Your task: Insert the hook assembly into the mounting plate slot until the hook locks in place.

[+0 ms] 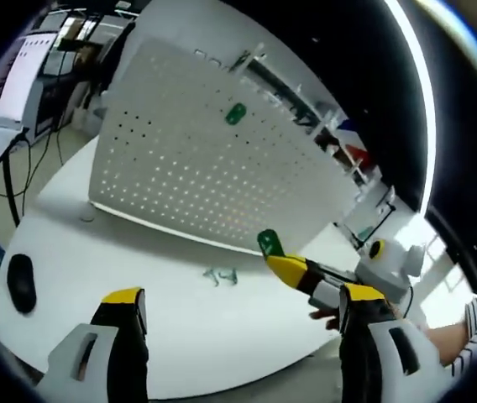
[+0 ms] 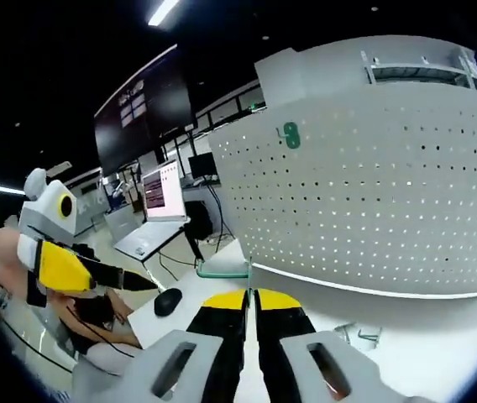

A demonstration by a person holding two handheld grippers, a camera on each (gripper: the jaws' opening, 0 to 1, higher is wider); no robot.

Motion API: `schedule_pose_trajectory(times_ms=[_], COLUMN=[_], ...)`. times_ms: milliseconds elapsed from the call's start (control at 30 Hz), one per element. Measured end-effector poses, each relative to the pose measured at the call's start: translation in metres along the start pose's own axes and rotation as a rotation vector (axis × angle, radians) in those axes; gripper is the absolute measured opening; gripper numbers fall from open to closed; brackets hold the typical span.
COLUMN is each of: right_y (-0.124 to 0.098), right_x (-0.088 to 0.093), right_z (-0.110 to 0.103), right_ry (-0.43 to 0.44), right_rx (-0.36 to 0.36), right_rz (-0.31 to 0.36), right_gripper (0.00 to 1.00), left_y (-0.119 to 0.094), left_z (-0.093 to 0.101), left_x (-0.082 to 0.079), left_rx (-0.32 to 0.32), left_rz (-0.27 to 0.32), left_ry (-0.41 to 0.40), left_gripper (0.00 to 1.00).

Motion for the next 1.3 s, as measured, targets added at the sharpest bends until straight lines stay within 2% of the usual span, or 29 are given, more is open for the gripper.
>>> schedule_pose_trajectory(times_ms=[133,200,367,500,567,800,933,1200,1300], right_y=[-0.011,-0.014,-0.019,-0.022,-0.023,-0.025,-0.027,-0.030,-0.031], right_x=[0.001,0.002,0.004,0.002,0.001,0.000,-0.002,-0.004,-0.005], right_z=[-0.009,-0.013,-0.021,-0.029,-0.032,-0.035,-0.036,-0.034,-0.036], right_ry=[0.030,0.041,0.057,0.061,0.056,0.058,0.059,0.063,0.063], right_rx=[-0.017,-0.023,-0.037,-0.059,-0.072,-0.084,-0.086,-0.075,-0.075], right_rz=[0.013,0.022,0.027,0.038,0.046,0.058,0.068,0.086,0.097], right_gripper=[0.00,0.00,0.00,0.00,0.00,0.00,0.00,0.00,0.00], left_y=[0.001,0.001,0.004,0.006,0.006,0.010,0.014,0.019,0.019], left_z=[0.005,0.009,0.014,0.018,0.019,0.024,0.026,0.032,0.032], left_x=[-0.001,0.000,0.003,0.002,0.001,0.002,0.002,0.002,0.003], left_rx=[0.017,0.039,0.059,0.088,0.091,0.129,0.146,0.186,0.178], left_rz=[0.013,0.008,0.014,0.025,0.032,0.032,0.037,0.046,0.046], left_ry=[-0.013,-0.023,-0.041,-0.060,-0.058,-0.086,-0.105,-0.131,-0.126], left_gripper=[0.92,0.86,0.83,0.75,0.74,0.62,0.59,0.43,0.35])
Point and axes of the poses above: the point that each gripper's makers call its tool centre point, and the gripper's own axes: y roughly forward along the fingers, z roughly to its right, x roughly out of its underside, the point moved 9 cm from there along -y, roughly backward along the fingers, and after that the axes turned 6 degrees about z, right-handed, at the moved point
